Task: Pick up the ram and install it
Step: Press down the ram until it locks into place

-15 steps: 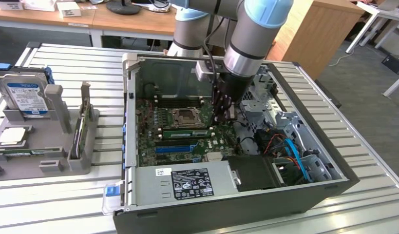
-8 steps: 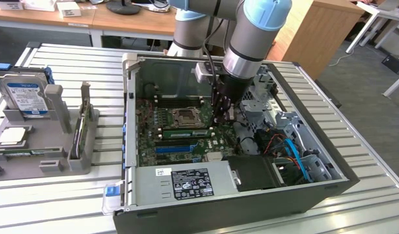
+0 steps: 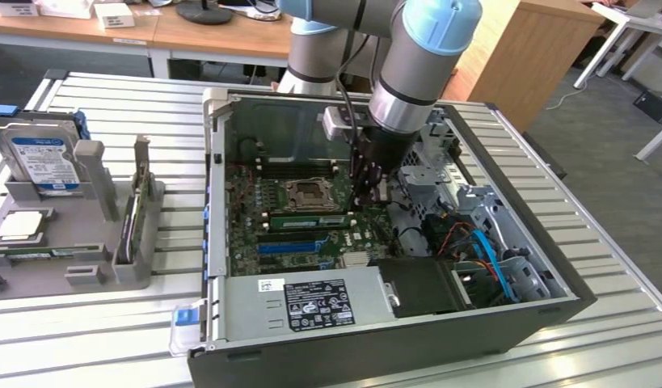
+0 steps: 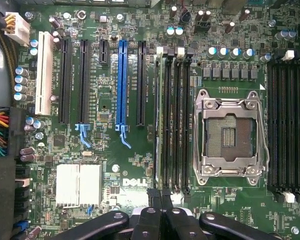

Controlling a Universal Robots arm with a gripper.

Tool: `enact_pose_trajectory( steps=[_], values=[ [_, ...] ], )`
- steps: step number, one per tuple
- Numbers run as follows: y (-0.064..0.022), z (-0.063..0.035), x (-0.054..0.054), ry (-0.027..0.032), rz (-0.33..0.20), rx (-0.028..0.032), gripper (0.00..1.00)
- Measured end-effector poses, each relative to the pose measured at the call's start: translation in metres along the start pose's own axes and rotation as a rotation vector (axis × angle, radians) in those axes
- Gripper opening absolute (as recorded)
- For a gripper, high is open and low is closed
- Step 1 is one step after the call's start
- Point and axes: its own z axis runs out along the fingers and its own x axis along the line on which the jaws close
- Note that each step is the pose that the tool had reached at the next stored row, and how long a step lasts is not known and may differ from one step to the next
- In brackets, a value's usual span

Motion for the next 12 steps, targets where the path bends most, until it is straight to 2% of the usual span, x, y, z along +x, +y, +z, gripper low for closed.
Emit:
enact_pose_trajectory(
  steps=[12],
  values=[
    [-0.0001, 0.001, -0.004, -0.0002, 0.0, 0.0001, 0.11]
  ],
)
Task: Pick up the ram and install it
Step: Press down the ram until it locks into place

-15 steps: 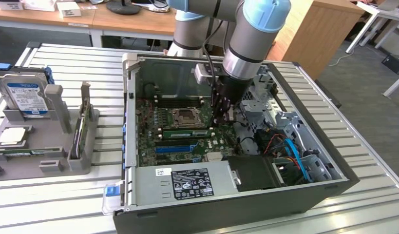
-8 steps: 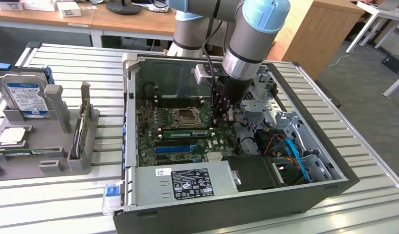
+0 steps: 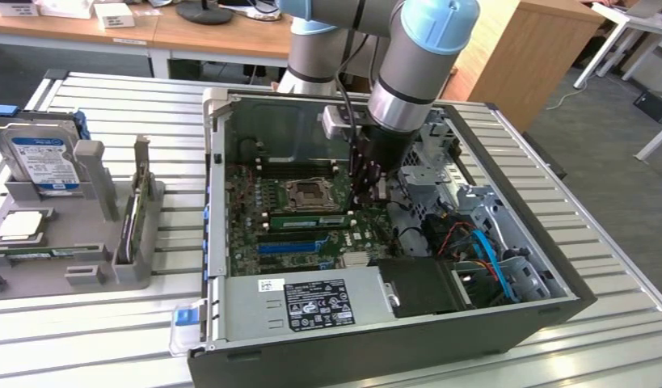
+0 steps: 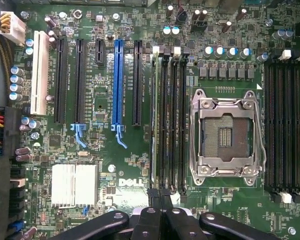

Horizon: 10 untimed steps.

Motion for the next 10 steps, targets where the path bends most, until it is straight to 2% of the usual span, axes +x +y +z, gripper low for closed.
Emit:
enact_pose_trajectory(
  steps=[2, 8, 10],
  values=[
    [0.0, 0.0007, 0.0, -0.0011, 0.0, -0.0001, 0.11],
    [-0.0002, 0.0046, 0.0, -0.0229, -0.001, 0.0001, 0.11],
    [-0.0002, 0.0047, 0.0, -0.0234, -0.001, 0.0, 0.11]
  ],
)
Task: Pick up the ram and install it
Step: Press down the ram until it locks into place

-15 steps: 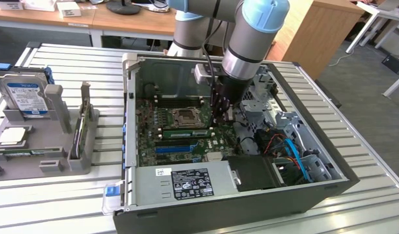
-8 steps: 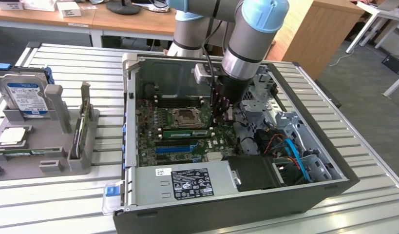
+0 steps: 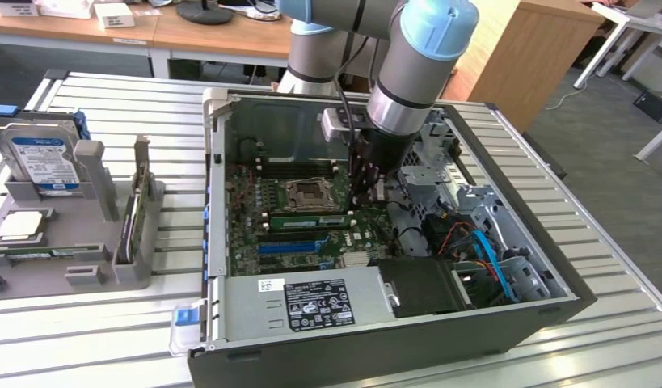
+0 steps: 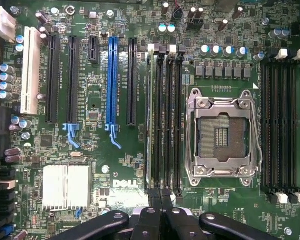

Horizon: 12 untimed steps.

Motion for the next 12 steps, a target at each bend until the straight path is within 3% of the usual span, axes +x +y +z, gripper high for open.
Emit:
enact_pose_trajectory(
  steps=[12],
  values=[
    [-0.0004, -0.0001, 0.0015, 0.0001, 0.0, -0.0001, 0.11]
  ],
)
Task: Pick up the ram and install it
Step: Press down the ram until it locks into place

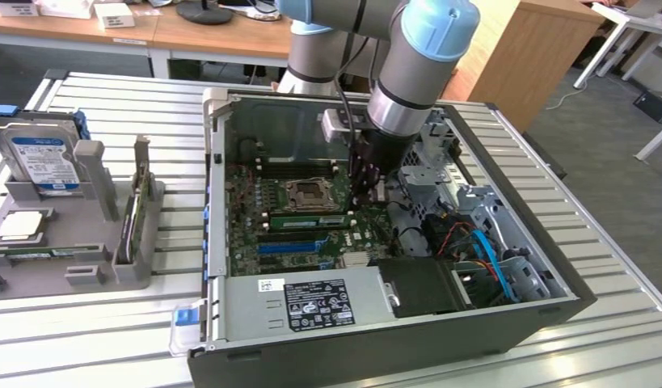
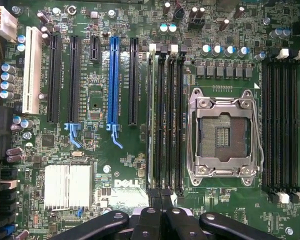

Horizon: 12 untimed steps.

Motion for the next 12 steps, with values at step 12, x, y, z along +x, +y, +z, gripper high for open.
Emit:
enact_pose_trajectory(
  steps=[12],
  values=[
    [0.0, 0.0005, 0.0017, 0.0, 0.0, 0.0, 0.11]
  ],
)
